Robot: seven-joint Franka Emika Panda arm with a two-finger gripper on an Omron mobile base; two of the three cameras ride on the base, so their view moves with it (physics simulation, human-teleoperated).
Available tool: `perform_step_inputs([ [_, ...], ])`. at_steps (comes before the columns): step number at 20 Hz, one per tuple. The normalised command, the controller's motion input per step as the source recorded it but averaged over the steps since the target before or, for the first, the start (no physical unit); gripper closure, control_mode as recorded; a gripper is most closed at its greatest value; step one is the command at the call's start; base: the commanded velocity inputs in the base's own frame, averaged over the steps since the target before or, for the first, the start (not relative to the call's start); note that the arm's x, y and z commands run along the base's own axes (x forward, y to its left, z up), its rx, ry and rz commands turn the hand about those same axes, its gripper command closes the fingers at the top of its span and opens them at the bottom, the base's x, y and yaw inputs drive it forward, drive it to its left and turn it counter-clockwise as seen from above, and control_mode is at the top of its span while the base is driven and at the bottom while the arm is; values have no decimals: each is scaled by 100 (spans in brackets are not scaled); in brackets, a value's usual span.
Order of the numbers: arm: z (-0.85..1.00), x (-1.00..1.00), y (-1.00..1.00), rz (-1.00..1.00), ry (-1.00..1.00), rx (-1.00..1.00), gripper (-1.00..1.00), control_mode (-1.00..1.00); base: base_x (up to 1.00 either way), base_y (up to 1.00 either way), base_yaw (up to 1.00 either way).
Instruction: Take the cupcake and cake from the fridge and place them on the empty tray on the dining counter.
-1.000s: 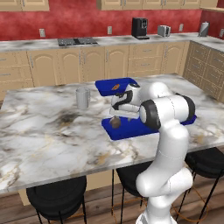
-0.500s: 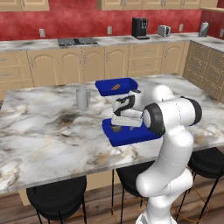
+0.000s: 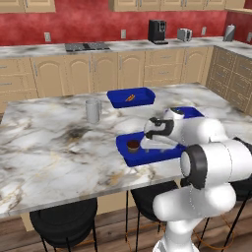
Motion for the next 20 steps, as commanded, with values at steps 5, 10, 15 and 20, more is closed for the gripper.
perform_step_inputs([
  [5,100,-14,-3,17,-2,0,-100,-100,0,0,0],
  [10,100,-28,0,14,1,-1,-100,-100,0,0,0],
  [15,100,-85,0,6,3,-13,-100,-100,0,0,0],
  [20,100,-100,-1,-3,-1,-12,-100,-100,0,0,0],
])
